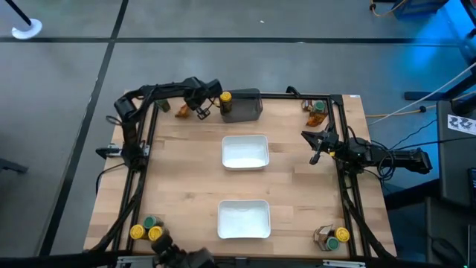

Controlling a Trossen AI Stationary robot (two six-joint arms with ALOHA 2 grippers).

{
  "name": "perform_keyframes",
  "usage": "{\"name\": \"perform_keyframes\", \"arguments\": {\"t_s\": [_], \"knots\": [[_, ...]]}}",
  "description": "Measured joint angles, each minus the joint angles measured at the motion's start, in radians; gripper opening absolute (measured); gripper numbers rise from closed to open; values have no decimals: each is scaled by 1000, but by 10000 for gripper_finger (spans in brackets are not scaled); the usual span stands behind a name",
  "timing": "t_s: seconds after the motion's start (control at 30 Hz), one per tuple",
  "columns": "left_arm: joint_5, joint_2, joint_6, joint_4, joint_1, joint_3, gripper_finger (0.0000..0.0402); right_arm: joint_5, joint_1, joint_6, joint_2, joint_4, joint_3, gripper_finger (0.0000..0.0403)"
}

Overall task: Sort spices by type
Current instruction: Put the orange seasoning bag into the white bin

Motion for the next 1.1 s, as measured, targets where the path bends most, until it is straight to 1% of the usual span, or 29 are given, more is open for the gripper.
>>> {"name": "perform_keyframes", "arguments": {"t_s": [0.2,0.4,0.57,0.7,0.8,0.97,1.1], "knots": [[-2,-122,-26,1,-82,32,0,0,0,0,0,0,0,37],[-2,-238,-65,-4,-140,35,0,0,0,1,0,0,0,37],[5,-290,-89,4,-164,35,1,0,0,3,0,0,0,37],[9,-278,-88,9,-150,35,9,0,0,44,0,0,0,37],[56,-247,-70,8,-123,35,27,-3,0,59,0,-1,0,37],[138,-173,-20,-1,-87,32,84,-18,0,79,0,-2,0,37],[163,-106,20,3,-74,32,131,-17,0,80,0,-2,0,37]]}}
